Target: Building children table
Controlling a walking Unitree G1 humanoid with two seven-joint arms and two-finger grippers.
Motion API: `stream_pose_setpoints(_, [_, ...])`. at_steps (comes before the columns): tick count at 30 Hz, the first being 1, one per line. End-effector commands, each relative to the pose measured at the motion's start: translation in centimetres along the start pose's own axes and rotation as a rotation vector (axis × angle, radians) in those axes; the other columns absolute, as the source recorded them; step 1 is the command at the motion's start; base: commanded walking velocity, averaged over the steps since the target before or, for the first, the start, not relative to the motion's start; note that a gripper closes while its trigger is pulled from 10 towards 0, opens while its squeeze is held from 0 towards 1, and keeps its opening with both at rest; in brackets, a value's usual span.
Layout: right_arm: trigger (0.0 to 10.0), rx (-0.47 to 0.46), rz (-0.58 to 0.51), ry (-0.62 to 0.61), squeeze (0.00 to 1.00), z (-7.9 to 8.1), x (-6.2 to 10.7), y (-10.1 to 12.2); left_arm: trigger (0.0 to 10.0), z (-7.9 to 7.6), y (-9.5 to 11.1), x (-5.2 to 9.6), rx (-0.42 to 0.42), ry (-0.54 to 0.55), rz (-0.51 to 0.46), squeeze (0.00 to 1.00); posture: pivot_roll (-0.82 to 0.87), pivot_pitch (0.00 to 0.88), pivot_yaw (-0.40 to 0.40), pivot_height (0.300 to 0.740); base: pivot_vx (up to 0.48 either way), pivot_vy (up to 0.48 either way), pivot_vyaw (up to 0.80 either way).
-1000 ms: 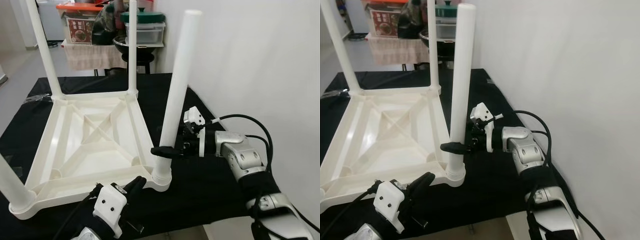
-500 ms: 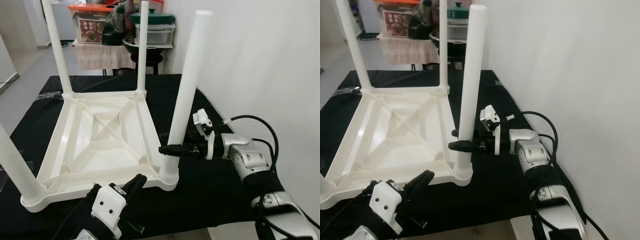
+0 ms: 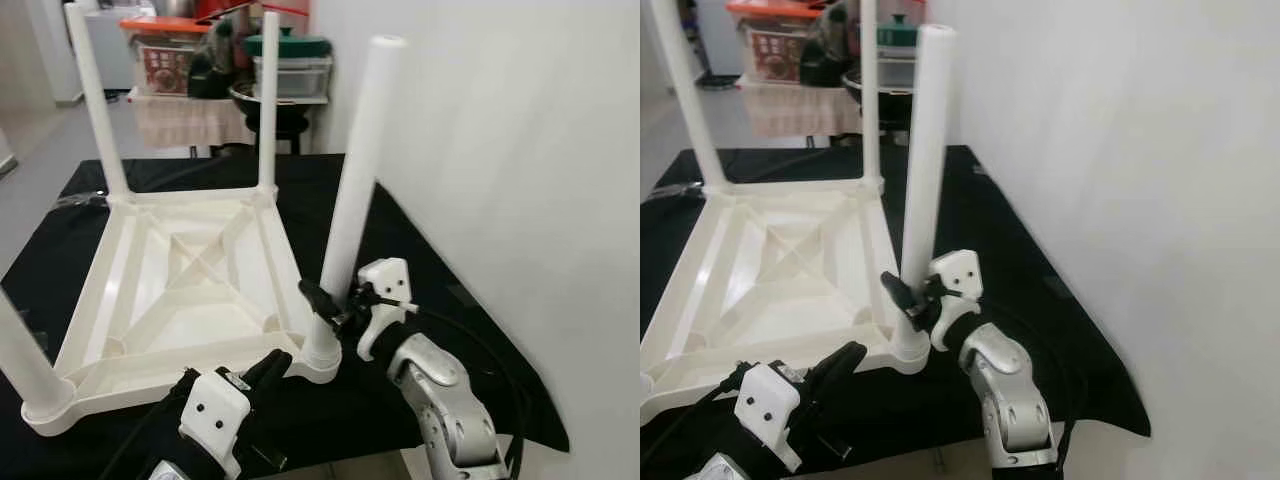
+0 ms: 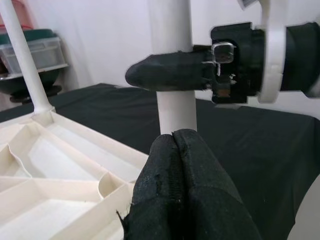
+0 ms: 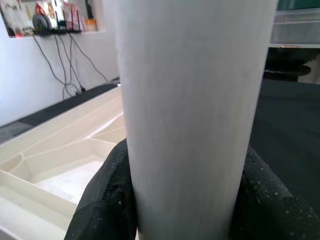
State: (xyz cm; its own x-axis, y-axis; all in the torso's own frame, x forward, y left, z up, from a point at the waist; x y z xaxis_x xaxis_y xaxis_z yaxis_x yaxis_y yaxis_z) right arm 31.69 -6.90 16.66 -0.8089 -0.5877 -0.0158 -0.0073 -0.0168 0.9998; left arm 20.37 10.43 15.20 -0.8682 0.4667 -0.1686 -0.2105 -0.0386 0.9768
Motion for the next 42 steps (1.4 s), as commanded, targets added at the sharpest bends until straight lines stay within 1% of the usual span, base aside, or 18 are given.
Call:
stream_pose_setpoints(1, [0.0,-0.023,0.114,-0.074,0.00,-1.6,0.4,-2.5,10.0,-0.1,0.2,-0.1,0.009,-0.007,0.001,0.00,0.01,0.052,-0.082,0.740,0.000,0.000,0.00])
stream_pose_setpoints(8, [0.0,-0.026,0.132,-0.124,0.00,-1.1,0.8,-2.2,10.0,-0.1,0.3,-0.2,0.005,0.001,0.000,0.00,0.01,0.053,-0.086,0.740,0.000,0.000,0.00])
stream_pose_setpoints(9, [10.0,-0.049,0.128,-0.107,0.44,-0.8,0.8,-1.9,10.0,-0.2,0.3,-0.3,0.005,0.002,-0.001,0.00,0.01,0.050,-0.085,0.740,0.000,0.000,0.00])
stream_pose_setpoints(10, [10.0,-0.049,0.128,-0.107,0.44,-0.8,0.8,-1.9,10.0,-0.2,0.3,-0.3,0.005,0.002,-0.001,0.00,0.01,0.050,-0.085,0.740,0.000,0.000,0.00])
stream_pose_setpoints(11, [10.0,-0.065,0.124,-0.091,1.00,-0.5,0.8,-1.7,10.0,-0.2,0.3,-0.4,0.004,0.002,-0.002,0.00,0.01,0.050,-0.085,0.740,0.000,0.000,0.00])
stream_pose_setpoints(13, [10.0,-0.082,0.057,0.060,1.00,0.2,0.2,0.2,10.0,-0.3,0.3,-0.6,0.005,0.002,-0.005,0.00,0.00,0.044,-0.080,0.740,0.000,0.000,0.00])
stream_pose_setpoints(15, [10.0,-0.063,0.024,0.129,1.00,0.4,-0.1,1.1,10.0,-0.3,0.4,-0.7,0.005,0.002,-0.006,0.00,0.00,0.043,-0.079,0.740,0.000,0.000,0.00])
stream_pose_setpoints(18, [10.0,-0.054,0.019,0.135,1.00,0.3,-0.2,1.3,10.0,-0.3,0.4,-0.8,0.005,0.001,-0.006,0.00,0.00,0.043,-0.079,0.740,0.000,0.000,0.00])
stream_pose_setpoints(19, [10.0,-0.028,0.009,0.259,1.00,0.4,-0.4,2.2,10.0,-0.3,0.3,-0.8,0.006,0.000,-0.005,0.00,0.00,0.033,-0.069,0.740,0.000,0.000,0.00])
stream_pose_setpoints(20, [10.0,0.016,0.008,0.424,0.56,0.4,-0.4,3.0,10.0,-0.3,0.3,-0.9,0.007,-0.002,-0.005,0.00,0.00,0.029,-0.069,0.740,0.000,0.000,0.00])
stream_pose_setpoints(21, [10.0,0.054,0.018,0.547,0.00,0.3,-0.2,3.6,10.0,-0.3,0.3,-0.9,0.008,-0.004,-0.004,0.00,0.01,0.023,-0.069,0.740,0.000,0.000,0.00])
stream_pose_setpoints(22, [10.0,0.085,0.032,0.632,0.00,0.1,0.0,3.9,10.0,-0.4,0.2,-1.0,0.009,-0.004,-0.004,0.00,0.01,0.023,-0.069,0.740,0.000,0.000,0.00])
stream_pose_setpoints(24, [10.0,0.097,0.050,0.694,0.00,-0.3,0.1,4.0,10.0,-0.4,0.2,-1.0,0.008,-0.004,-0.003,0.00,0.02,0.016,-0.072,0.740,0.000,0.000,0.00])
stream_pose_setpoints(30, [10.0,0.081,0.081,0.732,0.00,-2.1,-1.1,4.4,10.0,-0.4,0.1,-1.1,0.008,-0.002,-0.001,0.00,0.03,0.008,-0.071,0.740,0.000,0.000,0.00])
stream_pose_setpoints(31, [9.3,0.063,0.096,0.735,0.00,-2.5,-1.6,4.2,10.0,-0.4,0.0,-1.1,0.008,-0.002,0.001,0.00,0.03,0.000,-0.066,0.740,0.000,0.000,0.00])
stream_pose_setpoints(32, [9.3,0.063,0.096,0.735,0.00,-2.5,-1.6,4.2,10.0,-0.4,0.0,-1.1,0.008,-0.002,0.001,0.00,0.03,0.000,-0.066,0.740,0.000,0.000,0.00])
stream_pose_setpoints(33, [0.0,0.043,0.107,0.755,0.00,-2.7,-2.0,4.1,10.0,-0.4,0.0,-1.1,0.009,-0.003,0.003,0.00,0.03,0.000,-0.067,0.740,0.000,0.000,0.00])
stream_pose_setpoints(42, [0.0,0.037,0.062,0.809,0.00,-2.6,-2.4,4.5,10.0,-0.5,-0.1,-1.3,0.014,-0.009,0.005,0.00,0.03,0.000,-0.059,0.740,0.000,0.000,0.00])
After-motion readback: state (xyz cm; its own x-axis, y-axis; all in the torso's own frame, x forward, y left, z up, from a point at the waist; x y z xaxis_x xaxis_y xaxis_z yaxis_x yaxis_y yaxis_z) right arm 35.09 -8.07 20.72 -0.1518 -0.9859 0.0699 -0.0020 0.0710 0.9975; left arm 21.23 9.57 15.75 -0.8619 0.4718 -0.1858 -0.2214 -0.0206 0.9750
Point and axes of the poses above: a point about 5 cm out from each wrist's last joint towards the gripper, its own x axis pointing back from the gripper into the wrist, its own y axis along the axis of the wrist's last joint, z = x × y, the point moved 3 cm from there along -x, pointing out of the wrist towards the gripper, and after that the axes turned 1 degree about x, right-handed, at the moved point
